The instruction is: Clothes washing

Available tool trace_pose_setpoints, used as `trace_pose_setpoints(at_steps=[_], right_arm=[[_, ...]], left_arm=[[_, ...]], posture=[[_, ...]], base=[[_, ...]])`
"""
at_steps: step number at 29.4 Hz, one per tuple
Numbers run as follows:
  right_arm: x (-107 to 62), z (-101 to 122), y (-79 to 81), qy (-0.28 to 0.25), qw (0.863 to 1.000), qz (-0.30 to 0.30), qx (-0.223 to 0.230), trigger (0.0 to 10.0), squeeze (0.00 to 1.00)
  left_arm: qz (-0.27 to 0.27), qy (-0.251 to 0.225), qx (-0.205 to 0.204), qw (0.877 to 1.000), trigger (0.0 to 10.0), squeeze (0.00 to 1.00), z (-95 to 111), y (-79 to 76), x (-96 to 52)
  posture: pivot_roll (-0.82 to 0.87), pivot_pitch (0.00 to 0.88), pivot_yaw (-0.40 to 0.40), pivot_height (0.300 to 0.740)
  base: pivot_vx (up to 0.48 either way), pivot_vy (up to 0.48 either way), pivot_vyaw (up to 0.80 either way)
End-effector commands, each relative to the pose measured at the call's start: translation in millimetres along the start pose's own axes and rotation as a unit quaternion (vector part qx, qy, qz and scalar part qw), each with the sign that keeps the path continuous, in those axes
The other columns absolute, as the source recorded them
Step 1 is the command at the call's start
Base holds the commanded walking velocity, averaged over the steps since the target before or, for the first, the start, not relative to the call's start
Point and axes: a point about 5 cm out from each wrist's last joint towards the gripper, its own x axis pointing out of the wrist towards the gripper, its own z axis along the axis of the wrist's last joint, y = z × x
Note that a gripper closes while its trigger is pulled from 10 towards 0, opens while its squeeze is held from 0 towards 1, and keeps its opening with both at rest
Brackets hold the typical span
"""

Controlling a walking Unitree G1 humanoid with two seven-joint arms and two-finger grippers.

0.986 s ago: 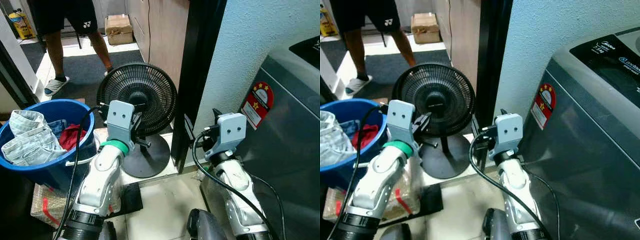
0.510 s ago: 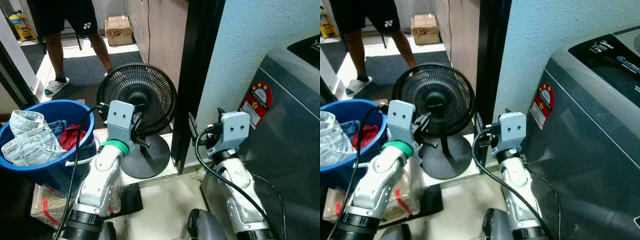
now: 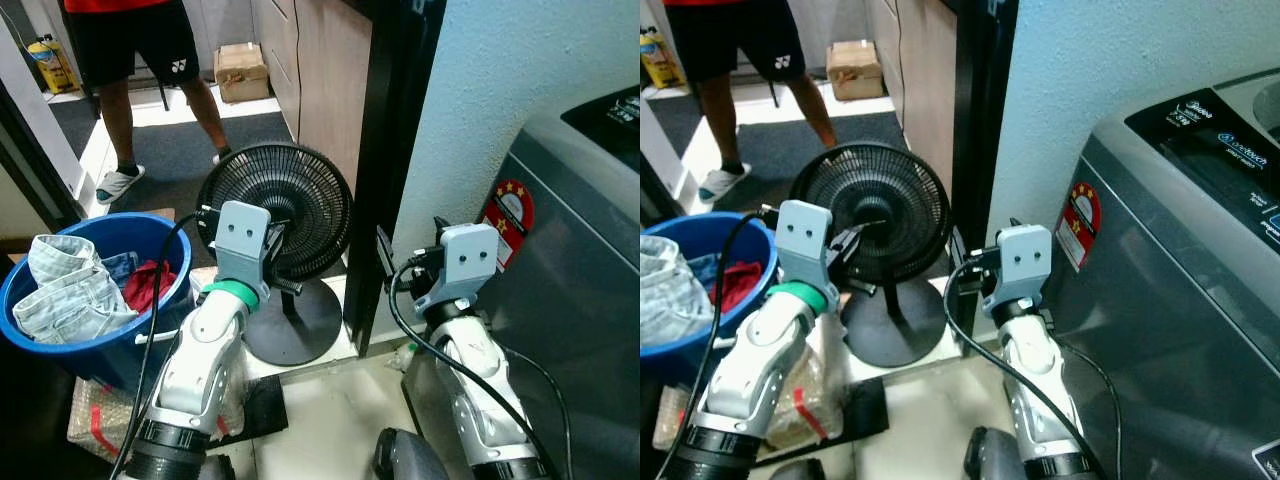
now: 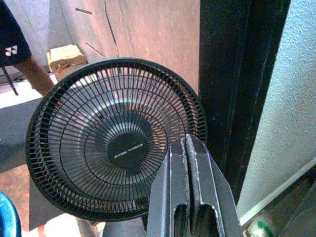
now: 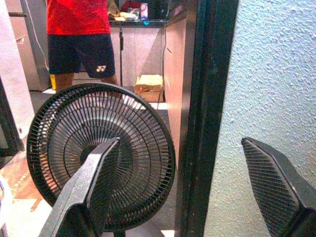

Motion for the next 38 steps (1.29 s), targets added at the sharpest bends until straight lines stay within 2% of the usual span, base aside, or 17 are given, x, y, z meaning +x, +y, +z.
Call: trace_pose_setpoints(at_steps=[1,38], right_arm=[[-0.7,-3.3,2.2,0.008,1.0,0.003,0.003,10.0,0.0],[-0.7,-4.1,3.7,0.009,1.0,0.008,0.003,10.0,0.0]], left_arm=[[0.0,0.017,0.0,1.0,10.0,0.0,-7.5,-0.3,-0.6],[-0.002,0.02,0.0,1.0,10.0,0.0,-9.3,-1.4,-0.7]], posture=[[0.02,0.0,0.044,0.63],[0.02,0.0,0.046,0.715]], base=[[0.0,0.0,0.0],[0.0,0.0,0.0]])
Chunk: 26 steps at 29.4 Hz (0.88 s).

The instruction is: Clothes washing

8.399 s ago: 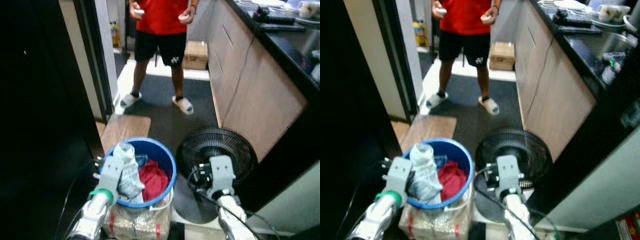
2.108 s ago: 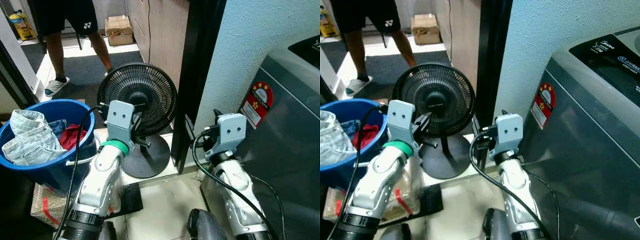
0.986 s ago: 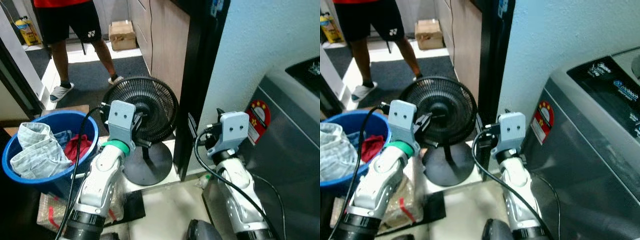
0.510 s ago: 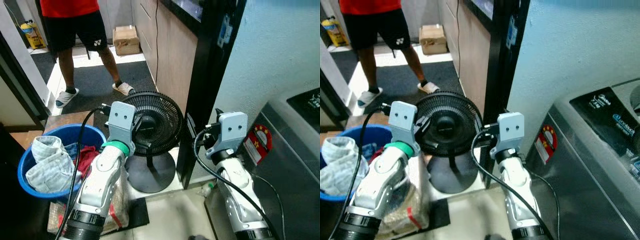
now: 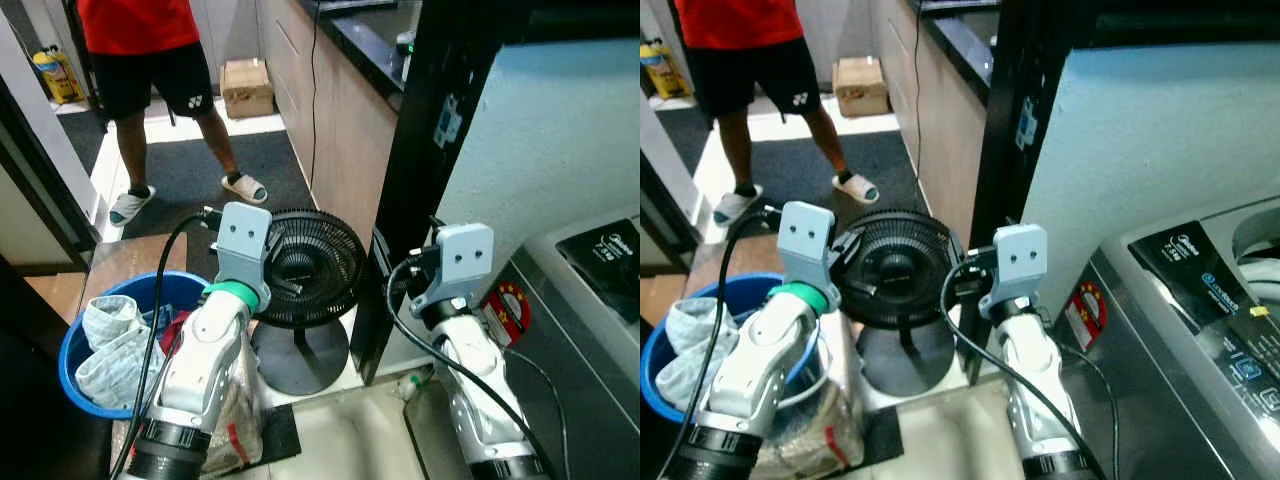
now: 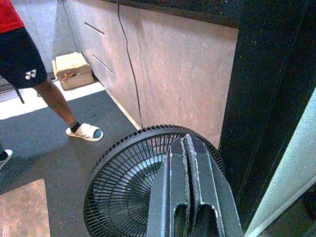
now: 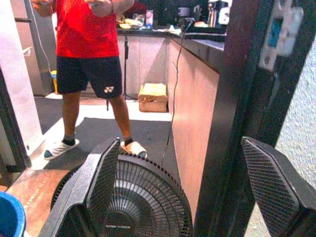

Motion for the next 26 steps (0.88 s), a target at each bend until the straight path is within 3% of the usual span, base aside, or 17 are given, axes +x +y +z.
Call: trace_pose_setpoints(at_steps=[1,8,16,26], right_arm=[[-1.7,-3,1.2,0.007,1.0,0.001,0.002,10.0,0.0],[-1.5,-5,1.2,0.011,1.0,-0.001,0.002,10.0,0.0],[-8.9,-21,4.5,0.043,0.999,0.004,-0.005,10.0,0.0],[-11.1,-26,3.8,0.051,0.999,0.005,-0.006,10.0,0.0]], left_arm=[[-0.001,0.013,-0.001,1.0,10.0,0.0,-6,-1.2,-1.3],[0.002,0.013,-0.004,1.0,10.0,0.0,-6,-0.3,-0.4],[0.015,0.027,-0.012,0.999,10.0,0.0,-13,4.8,-0.8],[0.017,0.031,-0.012,0.999,10.0,0.0,-16,5.1,-1.3]], posture=[[0.02,0.0,0.045,0.72],[0.02,0.0,0.044,0.74],[0.02,0.0,0.042,0.74],[0.02,0.0,0.041,0.74]], base=[[0.0,0.0,0.0],[0.0,0.0,0.0],[0.0,0.0,0.0],[0.0,0.0,0.0]])
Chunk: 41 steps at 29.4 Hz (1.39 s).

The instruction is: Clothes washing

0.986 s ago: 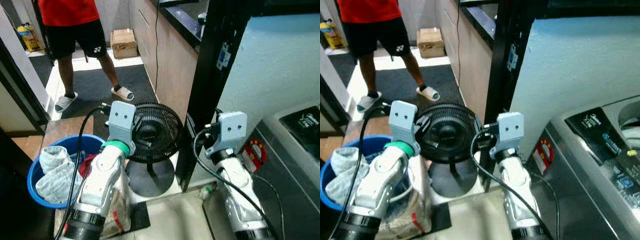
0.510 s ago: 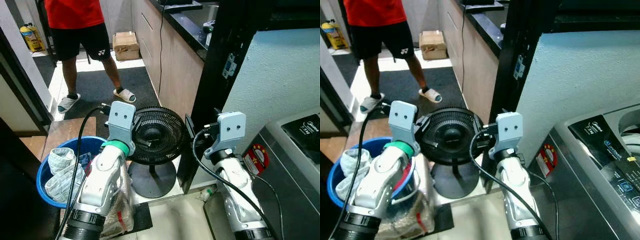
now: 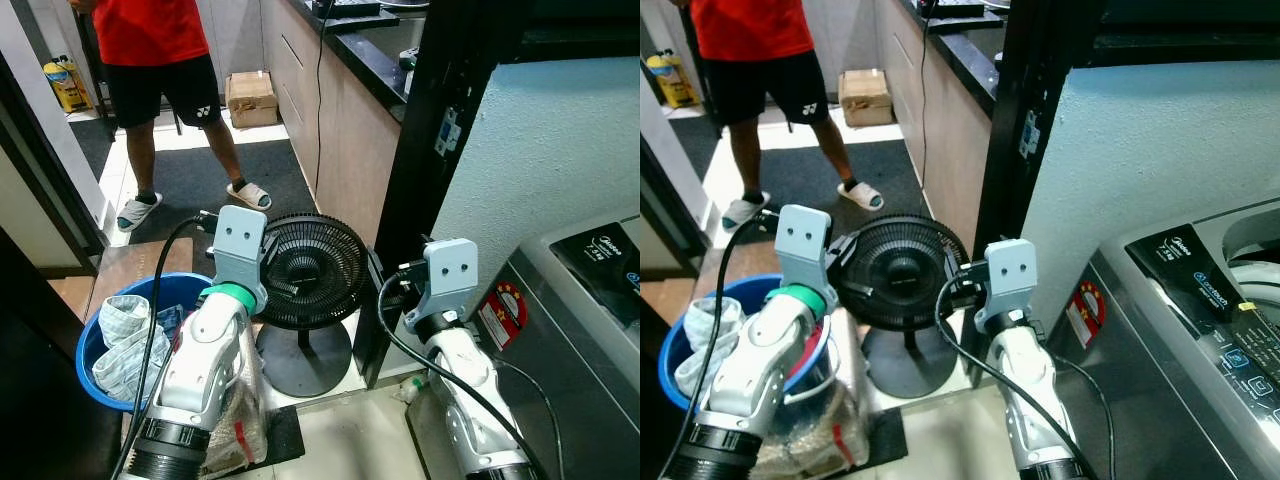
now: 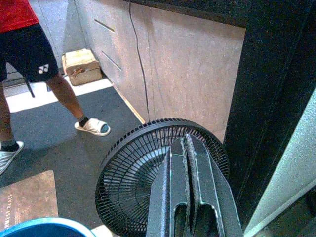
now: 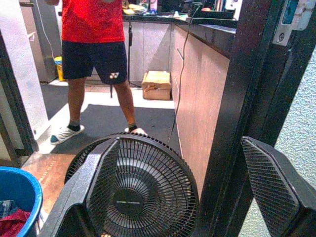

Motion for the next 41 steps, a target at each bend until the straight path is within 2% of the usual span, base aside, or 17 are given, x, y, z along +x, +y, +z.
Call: trace_pose_setpoints(at_steps=[1,10,17,22,25,30,41], right_arm=[[-2.6,-6.4,0.0,0.012,1.0,0.001,-0.001,10.0,0.0],[-2.3,-6.0,0.3,0.01,1.0,0.002,-0.001,10.0,0.0],[-1.1,-4.8,0.3,0.006,1.0,0.001,-0.002,10.0,0.0],[1.0,-4.2,-1.0,0.006,1.0,0.003,-0.03,10.0,0.0],[0.9,-4.0,-0.9,0.005,1.0,0.005,-0.029,10.0,0.0],[-0.3,-4.1,2.1,0.004,1.0,0.016,-0.019,10.0,0.0],[-1.8,-4.1,4.9,0.004,1.0,0.027,-0.012,10.0,0.0]], left_arm=[[0.002,0.014,-0.004,1.0,10.0,0.0,-7.7,0.4,-1.4],[0.002,0.013,-0.003,1.0,10.0,0.0,-7.9,0.2,-1.4],[0.003,0.014,-0.005,1.0,10.0,0.0,-8.2,0.4,-2.2],[0.003,0.013,-0.005,1.0,10.0,0.0,-7.9,0.0,-1.5],[0.003,0.013,-0.005,1.0,10.0,0.0,-8.0,-0.1,-1.4],[0.002,0.012,-0.006,1.0,10.0,0.0,-8.3,-0.8,-1.5],[0.005,0.009,0.0,1.0,10.0,0.0,-8.1,-1.2,0.0]], posture=[[0.02,0.0,0.041,0.74],[0.02,0.0,0.041,0.74],[0.03,0.0,0.04,0.74],[0.02,0.0,0.037,0.74],[0.02,0.0,0.037,0.74],[0.02,0.0,0.038,0.74],[0.02,0.0,0.037,0.74]], base=[[0.0,0.0,0.0],[0.0,0.0,0.0],[-0.352,0.0,0.0],[-0.36,0.0,0.48],[-0.353,0.0,0.79],[-0.31,0.0,0.0],[0.0,0.0,0.0]])
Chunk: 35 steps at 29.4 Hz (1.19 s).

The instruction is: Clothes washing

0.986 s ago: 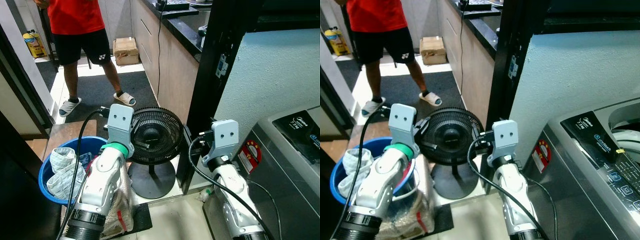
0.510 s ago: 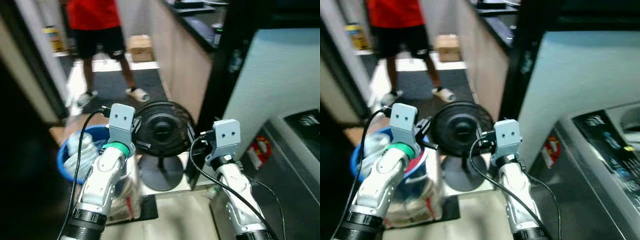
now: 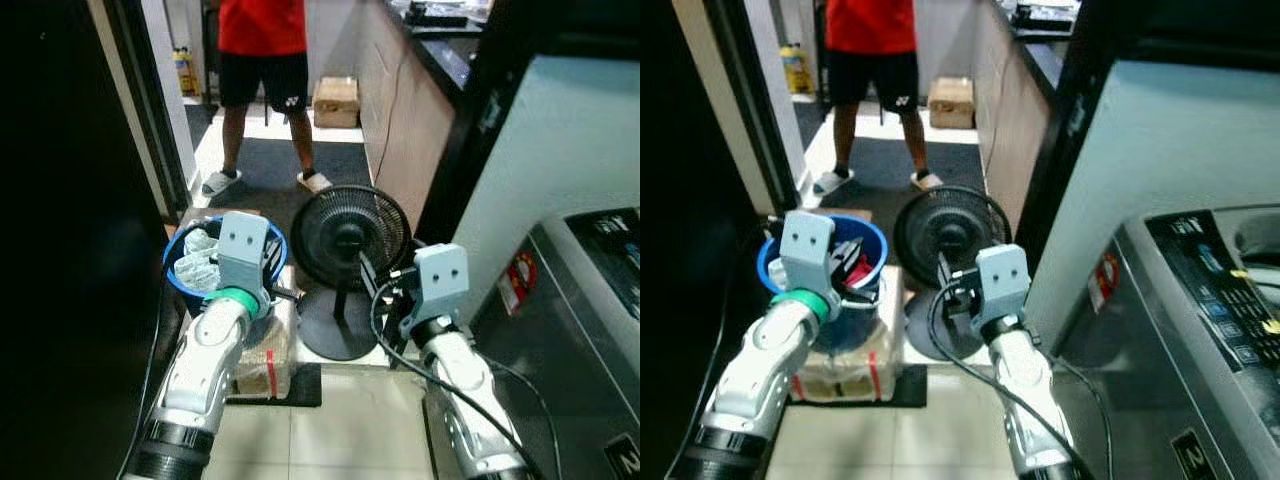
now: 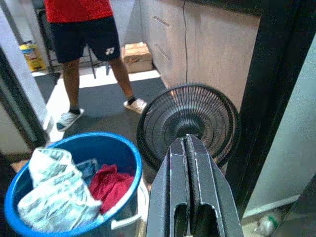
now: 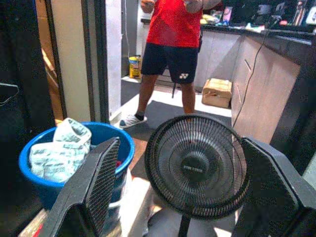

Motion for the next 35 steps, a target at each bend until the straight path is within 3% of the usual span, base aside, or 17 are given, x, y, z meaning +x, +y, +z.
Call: trace_pose_setpoints(at_steps=[1,21,31,35], right_arm=[[0.5,1.0,-1.9,-0.002,1.0,-0.003,0.001,10.0,0.0],[-0.5,-1.9,-0.7,0.002,1.0,-0.001,-0.006,10.0,0.0],[0.5,-3.5,-3.4,0.007,1.0,-0.011,-0.014,10.0,0.0],[0.7,-3.2,-3.6,0.005,1.0,-0.016,-0.009,10.0,0.0]], left_arm=[[0.002,0.002,0.006,1.0,10.0,0.0,-2.1,-0.3,0.4],[0.0,-0.004,0.018,1.0,10.0,0.0,-1.2,-1.1,0.7],[0.0,-0.004,0.019,1.0,10.0,0.0,-1.7,-0.8,1.0],[0.0,-0.003,0.02,1.0,10.0,0.0,-1.8,-0.7,1.2]], posture=[[0.02,0.0,0.037,0.74],[0.02,0.0,0.039,0.74],[0.02,0.0,0.042,0.74],[0.02,0.0,0.043,0.74]], base=[[0.0,0.0,0.0],[0.456,0.0,0.0],[0.431,0.0,0.79],[0.353,0.0,0.0]])
